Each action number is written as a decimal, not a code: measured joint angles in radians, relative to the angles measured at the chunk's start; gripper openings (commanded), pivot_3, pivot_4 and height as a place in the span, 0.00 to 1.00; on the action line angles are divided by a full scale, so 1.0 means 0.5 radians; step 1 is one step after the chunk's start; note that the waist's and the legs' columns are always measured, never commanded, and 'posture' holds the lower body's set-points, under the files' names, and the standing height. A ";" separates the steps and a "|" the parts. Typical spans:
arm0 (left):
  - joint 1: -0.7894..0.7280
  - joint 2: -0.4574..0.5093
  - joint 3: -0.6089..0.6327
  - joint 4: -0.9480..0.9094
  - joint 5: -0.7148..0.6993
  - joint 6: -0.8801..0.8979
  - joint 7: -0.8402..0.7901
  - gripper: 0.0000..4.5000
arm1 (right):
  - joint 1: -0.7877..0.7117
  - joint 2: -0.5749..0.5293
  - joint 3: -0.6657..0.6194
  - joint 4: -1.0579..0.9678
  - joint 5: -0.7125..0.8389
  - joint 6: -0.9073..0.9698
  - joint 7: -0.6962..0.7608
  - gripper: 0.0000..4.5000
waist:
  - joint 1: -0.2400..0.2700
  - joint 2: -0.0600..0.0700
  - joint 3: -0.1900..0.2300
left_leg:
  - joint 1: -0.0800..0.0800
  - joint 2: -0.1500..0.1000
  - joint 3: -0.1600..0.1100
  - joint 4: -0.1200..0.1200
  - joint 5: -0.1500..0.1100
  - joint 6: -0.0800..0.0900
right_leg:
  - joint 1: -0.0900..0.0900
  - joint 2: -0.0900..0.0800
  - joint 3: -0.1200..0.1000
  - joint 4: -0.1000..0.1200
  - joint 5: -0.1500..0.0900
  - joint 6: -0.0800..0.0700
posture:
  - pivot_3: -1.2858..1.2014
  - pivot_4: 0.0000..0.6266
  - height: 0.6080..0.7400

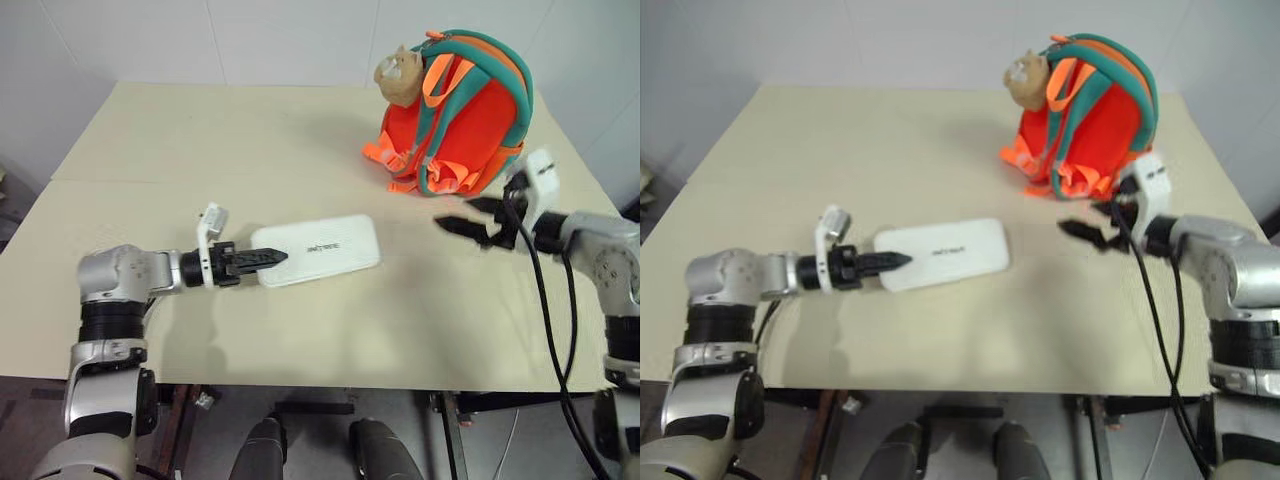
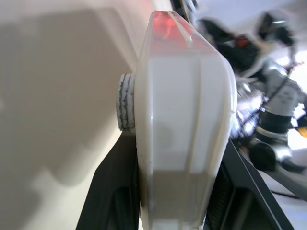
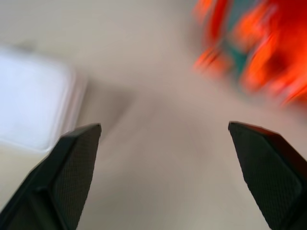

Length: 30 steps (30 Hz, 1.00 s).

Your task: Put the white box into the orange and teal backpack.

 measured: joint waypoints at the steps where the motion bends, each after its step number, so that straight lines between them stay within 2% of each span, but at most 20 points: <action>1: 0.042 0.010 0.016 -0.006 0.000 -0.023 0.018 0.29 | -0.055 0.052 -0.005 0.084 -0.052 -0.122 -0.056 1.00 | 0.002 0.000 0.000 | 0.000 0.000 0.000 0.000 0.000 0.000 | 0.000 0.000 0.000 -0.001 0.000 0.000 | 0.52 0.24 1.00; 9: 0.220 -0.017 0.114 -0.217 -0.091 -0.066 0.133 0.29 | -0.551 0.435 0.030 0.992 -0.329 -0.832 -0.255 1.00 | 0.000 0.000 0.000 | 0.001 0.001 0.001 -0.002 0.001 -0.002 | 0.000 0.001 0.000 0.002 0.000 -0.001 | 0.52 0.24 1.00; 14: 0.328 -0.079 0.198 -0.379 -0.169 -0.027 0.251 0.29 | -1.007 0.677 0.015 1.808 -0.454 -1.281 -0.354 1.00 | -0.033 0.000 0.000 | 0.005 0.001 0.002 -0.008 0.003 -0.005 | 0.000 0.001 0.001 0.003 0.000 -0.002 | 0.52 0.24 1.00; 18: 0.399 -0.112 0.266 -0.450 -0.230 -0.002 0.333 0.29 | -1.209 0.755 -0.005 2.179 -0.509 -1.486 -0.441 1.00 | -0.045 0.000 0.000 | 0.006 0.001 0.001 -0.012 0.008 -0.013 | 0.000 0.001 0.000 0.002 0.000 -0.003 | 0.52 0.24 1.00; 21: 0.452 -0.141 0.319 -0.503 -0.278 0.014 0.399 0.29 | -1.270 0.801 -0.005 2.326 -0.577 -1.596 -0.544 0.86 | -0.051 0.000 0.000 | 0.007 0.002 0.001 -0.012 0.010 -0.016 | 0.000 0.002 0.000 0.003 -0.001 -0.003 | 0.52 0.24 1.00; 28: 0.539 -0.183 0.390 -0.616 -0.373 0.019 0.533 0.29 | -1.267 0.861 0.044 2.452 -0.773 -1.694 -0.702 0.34 | -0.057 0.000 0.000 | 0.012 0.002 0.001 -0.012 0.012 -0.016 | 0.001 0.003 0.001 0.009 0.000 -0.004 | 0.52 0.24 1.00; 30: 0.542 -0.184 0.397 -0.618 -0.392 0.018 0.561 0.29 | -1.267 0.882 0.042 2.461 -0.793 -1.694 -0.707 0.34 | -0.064 0.000 0.000 | 0.014 0.002 0.001 -0.013 0.012 -0.016 | 0.002 0.004 0.001 0.010 0.000 -0.004 | 0.52 0.24 1.00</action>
